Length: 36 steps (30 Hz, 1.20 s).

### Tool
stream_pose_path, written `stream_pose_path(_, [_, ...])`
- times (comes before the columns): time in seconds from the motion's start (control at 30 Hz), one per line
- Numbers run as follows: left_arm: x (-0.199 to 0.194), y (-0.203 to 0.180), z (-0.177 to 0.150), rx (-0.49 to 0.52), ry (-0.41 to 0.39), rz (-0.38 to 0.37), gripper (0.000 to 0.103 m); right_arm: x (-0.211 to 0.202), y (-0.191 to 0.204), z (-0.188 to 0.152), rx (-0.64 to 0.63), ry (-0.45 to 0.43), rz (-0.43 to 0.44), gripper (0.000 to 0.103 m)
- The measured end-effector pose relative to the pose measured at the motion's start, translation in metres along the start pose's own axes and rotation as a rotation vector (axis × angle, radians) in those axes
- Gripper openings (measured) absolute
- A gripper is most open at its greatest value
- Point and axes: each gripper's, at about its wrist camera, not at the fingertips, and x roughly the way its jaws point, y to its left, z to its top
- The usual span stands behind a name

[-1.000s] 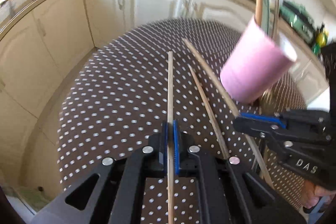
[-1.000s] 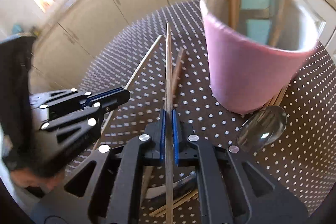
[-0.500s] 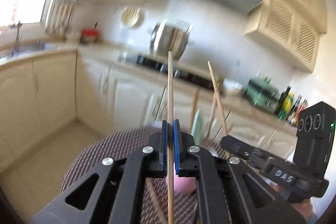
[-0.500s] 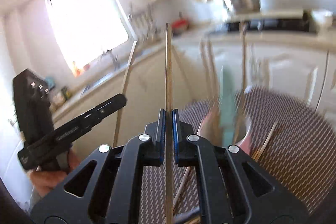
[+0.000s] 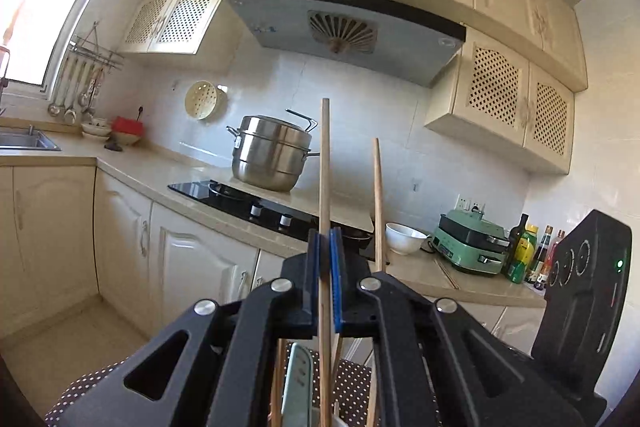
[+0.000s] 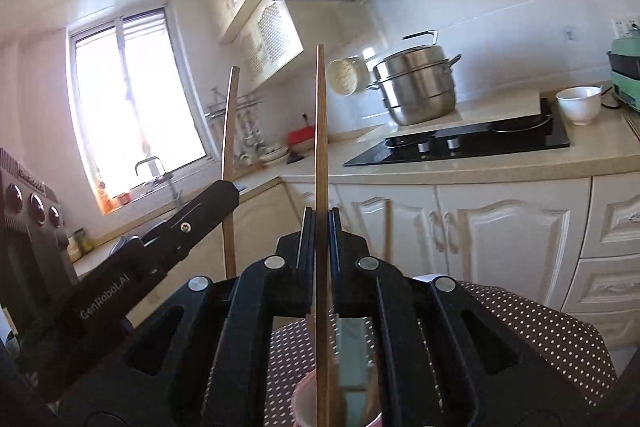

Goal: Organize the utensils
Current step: 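Lift both held chopsticks and lower them into the pink cup, then open both tools to release the chopsticks in the cup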

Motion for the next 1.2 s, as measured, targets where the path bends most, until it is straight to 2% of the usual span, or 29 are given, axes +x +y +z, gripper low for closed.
stream_pose_path(0.2, [0.012,0.002,-0.025,0.042,0.003,0.022,0.005,0.007,-0.008,-0.02,-0.004,-0.008,-0.025,0.007])
stream_pose_path(0.5, [0.008,0.017,-0.048,0.053,0.032,0.063,0.007,0.007,-0.013,-0.042,-0.01,0.043,-0.043,0.007])
stream_pose_path(0.53, [0.006,0.018,-0.049,0.051,0.038,0.066,0.018,0.005,-0.015,-0.044,-0.006,0.049,-0.047,0.008])
stream_pose_path(0.57, [0.004,0.019,-0.049,0.046,0.039,0.07,0.042,0.002,-0.016,-0.044,-0.001,0.055,-0.057,0.008])
stream_pose_path(0.6, [-0.001,0.02,-0.049,0.038,0.028,0.077,0.052,-0.001,-0.018,-0.044,0.007,0.059,-0.066,0.016])
stream_pose_path(0.67, [-0.01,0.021,-0.044,0.019,0.007,0.079,0.068,-0.01,-0.022,-0.043,0.033,0.054,-0.09,0.046])
stream_pose_path(0.7, [-0.013,0.022,-0.041,0.01,0.001,0.073,0.074,-0.016,-0.026,-0.042,0.047,0.044,-0.1,0.07])
stream_pose_path(0.73, [-0.018,0.022,-0.036,0.013,-0.005,0.088,0.083,-0.023,-0.029,-0.041,0.06,0.032,-0.103,0.08])
stream_pose_path(0.83, [-0.03,0.016,-0.028,0.053,0.003,0.095,0.089,-0.037,-0.034,-0.038,0.089,0.027,-0.131,0.095])
stream_pose_path(0.93, [-0.041,0.007,-0.021,0.091,0.028,0.154,0.099,-0.048,-0.034,-0.033,0.105,0.045,-0.145,0.097])
stream_pose_path(1.07, [-0.046,0.004,-0.018,0.111,0.124,0.234,0.099,-0.058,-0.029,-0.027,0.101,0.072,-0.168,0.097])
stream_pose_path(1.2, [-0.059,0.004,-0.018,0.119,0.152,0.298,0.099,-0.07,-0.02,-0.026,0.085,0.087,-0.183,0.097])
